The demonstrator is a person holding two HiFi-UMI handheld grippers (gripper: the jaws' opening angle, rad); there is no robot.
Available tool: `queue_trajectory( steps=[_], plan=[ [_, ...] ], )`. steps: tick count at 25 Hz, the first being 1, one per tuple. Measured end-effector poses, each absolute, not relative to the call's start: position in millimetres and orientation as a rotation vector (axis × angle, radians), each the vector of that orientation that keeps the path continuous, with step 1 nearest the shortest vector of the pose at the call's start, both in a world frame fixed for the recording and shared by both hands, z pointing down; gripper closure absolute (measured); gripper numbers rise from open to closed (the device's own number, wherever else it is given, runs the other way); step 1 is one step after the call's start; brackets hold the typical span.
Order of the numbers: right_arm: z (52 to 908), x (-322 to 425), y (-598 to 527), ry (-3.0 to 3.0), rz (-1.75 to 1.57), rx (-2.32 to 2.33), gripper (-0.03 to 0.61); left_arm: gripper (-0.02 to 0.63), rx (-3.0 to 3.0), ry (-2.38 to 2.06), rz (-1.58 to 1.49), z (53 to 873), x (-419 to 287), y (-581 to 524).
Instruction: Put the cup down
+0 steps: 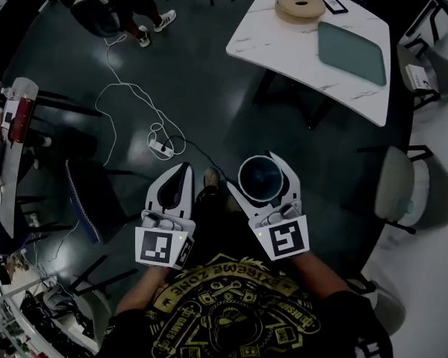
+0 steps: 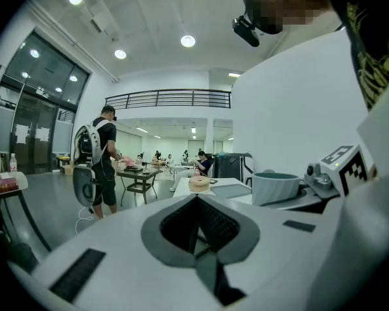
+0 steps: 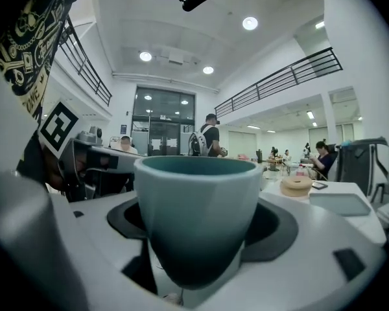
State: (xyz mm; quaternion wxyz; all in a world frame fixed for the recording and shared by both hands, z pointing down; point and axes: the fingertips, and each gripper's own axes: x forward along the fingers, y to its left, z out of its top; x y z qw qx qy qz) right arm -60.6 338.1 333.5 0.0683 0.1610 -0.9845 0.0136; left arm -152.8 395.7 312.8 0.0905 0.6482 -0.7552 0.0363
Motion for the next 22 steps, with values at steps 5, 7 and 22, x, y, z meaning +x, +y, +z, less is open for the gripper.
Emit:
queue_trajectory(
  steps=[5, 7, 22],
  plan=[
    [335, -50, 313, -2.927, 0.044, 0.610, 0.198, 0.604, 2.028, -2.153, 0.121, 314, -143, 362],
    [336, -48, 302, -2.907, 0.038, 0.656, 0.198, 0.604, 2.062, -2.109, 0.125, 317, -143, 347],
    [338, -46, 229, -2.794, 0.060, 0.949, 0.198, 0.604, 2.270, -1.854, 0.103, 323, -139, 245]
  ],
)
